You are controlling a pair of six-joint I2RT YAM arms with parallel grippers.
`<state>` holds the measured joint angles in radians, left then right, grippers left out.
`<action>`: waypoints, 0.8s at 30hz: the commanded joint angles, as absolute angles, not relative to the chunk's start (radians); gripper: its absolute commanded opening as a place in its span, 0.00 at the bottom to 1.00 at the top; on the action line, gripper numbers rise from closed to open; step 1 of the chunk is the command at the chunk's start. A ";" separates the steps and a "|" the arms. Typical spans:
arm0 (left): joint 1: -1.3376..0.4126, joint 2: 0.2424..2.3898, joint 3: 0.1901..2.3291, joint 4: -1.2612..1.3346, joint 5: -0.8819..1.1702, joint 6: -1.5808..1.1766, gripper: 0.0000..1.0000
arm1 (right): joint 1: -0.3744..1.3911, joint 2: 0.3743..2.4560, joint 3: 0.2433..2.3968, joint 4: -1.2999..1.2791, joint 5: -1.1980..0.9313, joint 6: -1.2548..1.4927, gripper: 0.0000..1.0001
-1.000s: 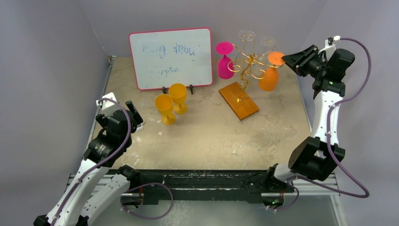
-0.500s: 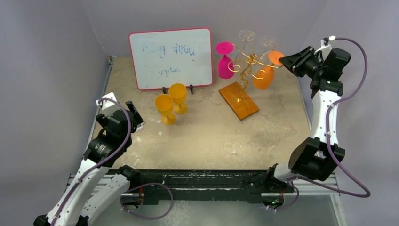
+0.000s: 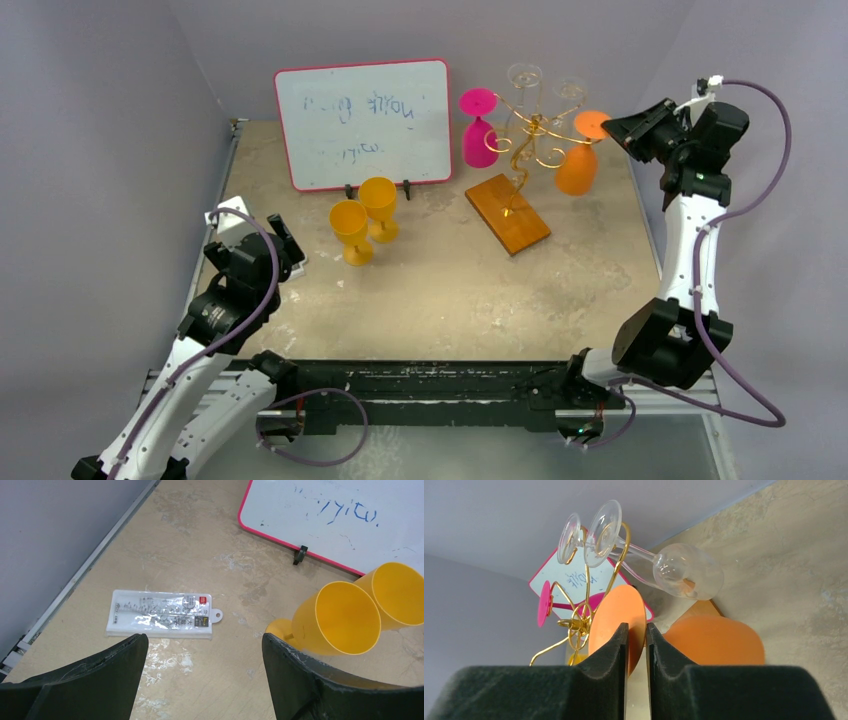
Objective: Take the wine glass off the wine glass rack
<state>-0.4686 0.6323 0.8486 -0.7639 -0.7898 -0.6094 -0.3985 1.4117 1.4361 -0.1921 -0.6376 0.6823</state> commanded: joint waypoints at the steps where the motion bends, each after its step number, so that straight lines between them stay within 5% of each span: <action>1: -0.465 0.637 0.848 -0.722 -0.807 -0.615 0.83 | -0.397 1.376 1.460 -0.203 -0.609 0.663 0.15; 11: -0.465 0.643 0.847 -0.721 -0.802 -0.612 0.83 | -0.397 1.349 1.444 -0.143 -0.636 0.742 0.01; 24: -0.465 0.649 0.849 -0.719 -0.795 -0.610 0.83 | -0.396 1.297 1.406 -0.065 -0.648 0.844 0.00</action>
<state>-0.4686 0.6472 0.8482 -0.7635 -0.7887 -0.6094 -0.3977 1.3468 1.4094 -0.1493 -0.6418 0.8013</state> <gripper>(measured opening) 0.836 0.029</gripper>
